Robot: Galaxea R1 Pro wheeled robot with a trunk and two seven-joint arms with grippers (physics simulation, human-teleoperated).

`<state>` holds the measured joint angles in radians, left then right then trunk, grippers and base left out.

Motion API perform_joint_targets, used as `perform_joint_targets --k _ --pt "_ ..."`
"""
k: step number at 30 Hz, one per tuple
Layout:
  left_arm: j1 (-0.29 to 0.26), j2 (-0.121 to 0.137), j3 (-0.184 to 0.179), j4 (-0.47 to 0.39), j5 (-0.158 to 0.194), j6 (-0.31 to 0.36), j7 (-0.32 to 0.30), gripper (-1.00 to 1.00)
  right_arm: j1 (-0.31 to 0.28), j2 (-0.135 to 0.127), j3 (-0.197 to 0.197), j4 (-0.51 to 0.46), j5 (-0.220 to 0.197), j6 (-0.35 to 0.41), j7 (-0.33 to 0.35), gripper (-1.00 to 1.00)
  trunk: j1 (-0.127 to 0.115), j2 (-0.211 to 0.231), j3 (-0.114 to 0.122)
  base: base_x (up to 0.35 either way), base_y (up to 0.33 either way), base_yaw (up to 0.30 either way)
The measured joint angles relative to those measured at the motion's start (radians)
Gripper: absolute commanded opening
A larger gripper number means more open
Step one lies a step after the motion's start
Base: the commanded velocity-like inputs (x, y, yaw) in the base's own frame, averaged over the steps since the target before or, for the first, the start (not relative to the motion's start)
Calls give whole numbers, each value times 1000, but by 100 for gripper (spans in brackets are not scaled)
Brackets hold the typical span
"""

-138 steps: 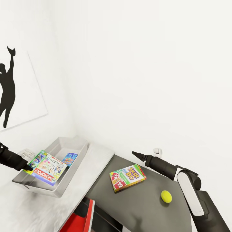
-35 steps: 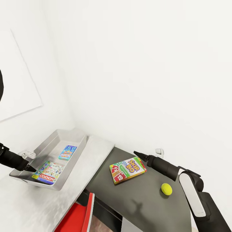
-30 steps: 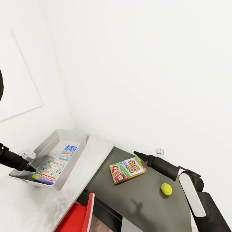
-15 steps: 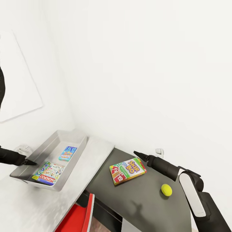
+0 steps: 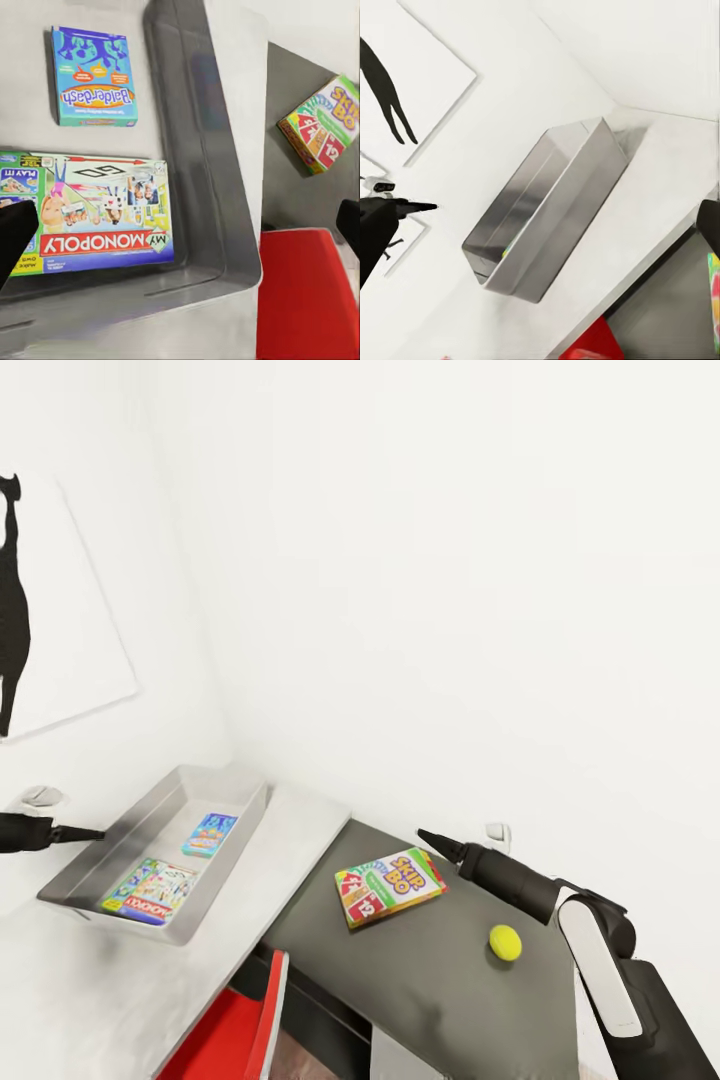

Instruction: Put all the toys in the child's room - the three board games (two on the bed and one on the table), the two jigsaw puzzles on the table, and the tennis ball on the table - inside the toy box on the table in the child's room.

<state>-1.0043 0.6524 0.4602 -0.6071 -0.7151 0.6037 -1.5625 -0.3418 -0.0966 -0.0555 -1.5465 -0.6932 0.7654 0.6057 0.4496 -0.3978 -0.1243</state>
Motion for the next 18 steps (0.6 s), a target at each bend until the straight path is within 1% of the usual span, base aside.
perform_joint_targets --k 1,3,7,11,14,18 --pt "1 0 33 1 0 4 0 100 6 0 -12 0 0 -8 8 100 0 0 2 -122 -94 0" --pt "2 0 63 5 1 7 0 100 11 0 -24 0 0 -15 19 100 0 0 5 -88 -67 0" --pt "4 -2 108 38 1 9 0 100 19 0 -43 0 2 -23 43 100 0 0 11 -46 -35 0" --pt "6 -2 143 122 10 7 0 100 22 0 -51 0 4 -27 58 100 0 0 18 -19 -14 0" --pt "8 -2 172 193 33 3 -1 100 24 0 -54 0 4 -28 63 100 0 0 23 -9 -7 0" --pt "11 -2 196 285 80 -17 -1 100 25 0 -56 0 5 -30 67 100 0 0 29 -4 -3 0"
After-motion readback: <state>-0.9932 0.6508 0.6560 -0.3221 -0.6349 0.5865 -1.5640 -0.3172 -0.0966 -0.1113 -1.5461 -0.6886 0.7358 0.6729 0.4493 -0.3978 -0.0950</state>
